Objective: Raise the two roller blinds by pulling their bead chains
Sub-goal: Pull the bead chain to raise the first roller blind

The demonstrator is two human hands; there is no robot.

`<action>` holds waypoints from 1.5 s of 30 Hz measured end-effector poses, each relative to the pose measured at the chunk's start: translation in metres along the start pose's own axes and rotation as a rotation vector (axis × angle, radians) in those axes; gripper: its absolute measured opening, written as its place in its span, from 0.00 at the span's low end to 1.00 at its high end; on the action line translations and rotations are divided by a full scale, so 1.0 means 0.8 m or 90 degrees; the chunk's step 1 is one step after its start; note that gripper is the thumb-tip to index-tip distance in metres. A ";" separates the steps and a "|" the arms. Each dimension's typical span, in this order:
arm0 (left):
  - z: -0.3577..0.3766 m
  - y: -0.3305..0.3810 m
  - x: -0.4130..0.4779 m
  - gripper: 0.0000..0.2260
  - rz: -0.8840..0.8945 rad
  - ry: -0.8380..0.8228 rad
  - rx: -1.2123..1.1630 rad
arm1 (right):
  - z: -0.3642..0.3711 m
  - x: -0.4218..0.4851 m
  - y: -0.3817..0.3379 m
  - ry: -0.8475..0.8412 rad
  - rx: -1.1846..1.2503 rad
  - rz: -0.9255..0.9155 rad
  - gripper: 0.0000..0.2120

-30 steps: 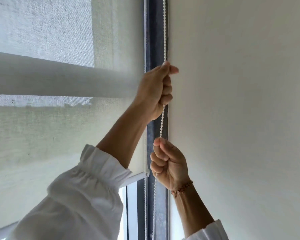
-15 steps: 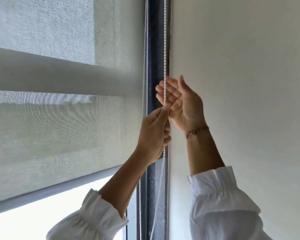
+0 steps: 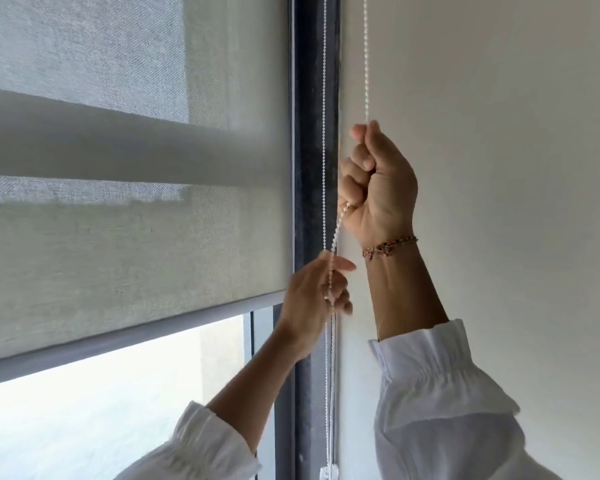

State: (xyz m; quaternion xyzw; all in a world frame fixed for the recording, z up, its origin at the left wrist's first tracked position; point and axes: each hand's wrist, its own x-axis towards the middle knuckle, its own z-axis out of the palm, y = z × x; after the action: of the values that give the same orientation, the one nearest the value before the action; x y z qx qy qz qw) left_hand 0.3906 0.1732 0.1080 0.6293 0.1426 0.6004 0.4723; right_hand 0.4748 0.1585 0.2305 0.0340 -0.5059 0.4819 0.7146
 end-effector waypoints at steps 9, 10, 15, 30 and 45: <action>0.001 0.103 0.078 0.17 0.055 -0.009 -0.010 | -0.050 -0.057 0.057 -0.065 0.079 0.113 0.14; 0.007 0.115 0.083 0.16 0.059 -0.019 0.000 | -0.057 -0.066 0.065 -0.071 0.091 0.132 0.13; 0.034 0.146 0.097 0.11 0.041 -0.011 -0.007 | -0.089 -0.099 0.092 -0.140 0.176 0.213 0.08; 0.034 0.104 0.080 0.15 0.204 0.003 -0.098 | -0.093 -0.025 0.069 0.015 -0.029 0.173 0.25; 0.006 -0.028 0.000 0.13 0.025 0.017 -0.025 | -0.003 0.036 0.018 0.082 -0.159 0.041 0.09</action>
State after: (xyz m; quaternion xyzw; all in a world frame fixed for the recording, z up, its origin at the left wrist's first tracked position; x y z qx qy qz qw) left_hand 0.4033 0.1826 0.0914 0.6145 0.1250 0.6207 0.4706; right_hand 0.4667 0.1863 0.2449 -0.1028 -0.5158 0.4391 0.7284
